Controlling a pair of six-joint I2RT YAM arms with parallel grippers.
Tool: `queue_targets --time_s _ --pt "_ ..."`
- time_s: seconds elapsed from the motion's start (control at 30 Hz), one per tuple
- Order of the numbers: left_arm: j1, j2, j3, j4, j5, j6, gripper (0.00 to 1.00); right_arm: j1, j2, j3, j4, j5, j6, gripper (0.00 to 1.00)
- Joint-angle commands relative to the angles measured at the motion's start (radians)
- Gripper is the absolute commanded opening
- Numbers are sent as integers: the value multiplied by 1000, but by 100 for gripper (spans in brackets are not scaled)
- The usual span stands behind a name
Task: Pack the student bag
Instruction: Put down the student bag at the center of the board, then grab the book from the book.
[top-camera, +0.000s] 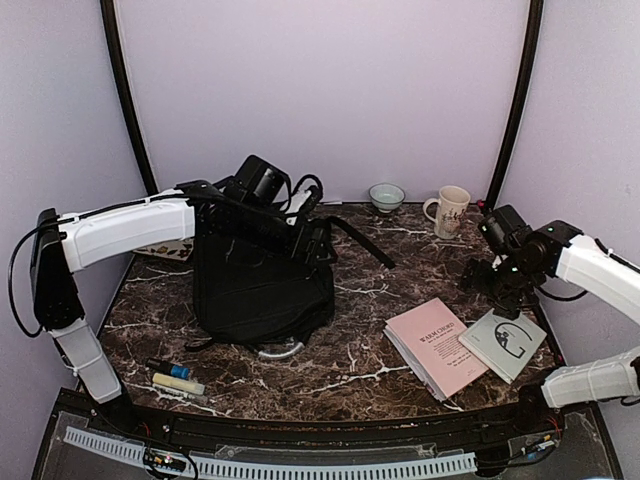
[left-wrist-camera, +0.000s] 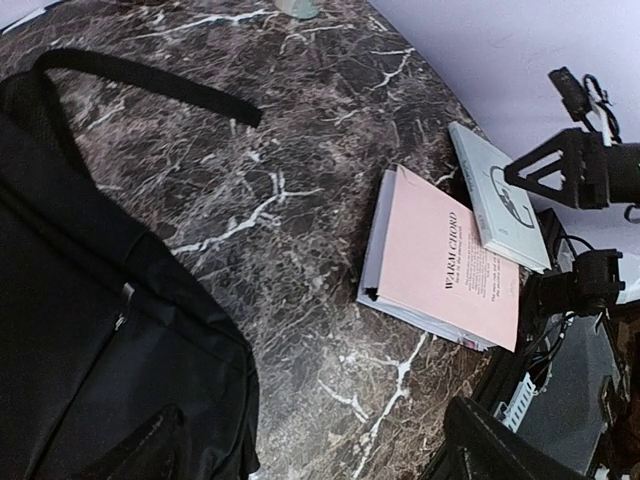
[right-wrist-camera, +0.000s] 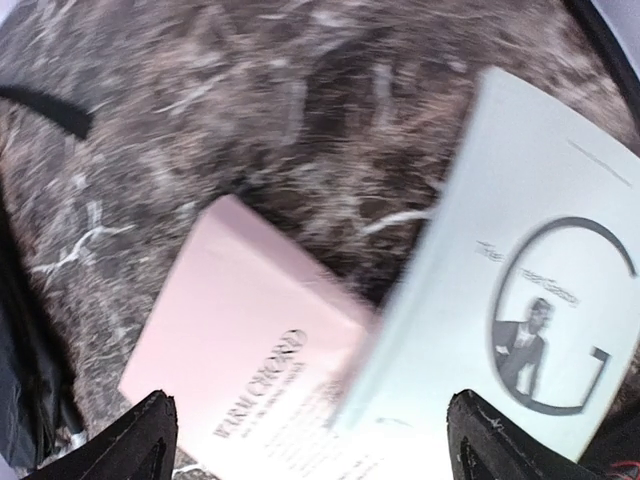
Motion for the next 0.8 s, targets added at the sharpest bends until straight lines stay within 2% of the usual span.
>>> queue_targets --time_s 0.0,0.23,0.37,0.5,0.77 --pt "-28 8 61 -1 3 51 89 -121 -35 -11 -137 -51 64 98" --pt "-45 4 51 5 -3 68 88 -442 -73 -106 -190 -131 67 100" --pt "-53 3 47 2 -7 76 87 -576 -86 -145 -193 -127 34 100" --pt "-56 -1 38 9 -7 77 87 -646 -106 -179 -161 -109 29 100" --pt "-57 6 51 14 1 101 87 -694 -145 -427 62 -276 97 100"
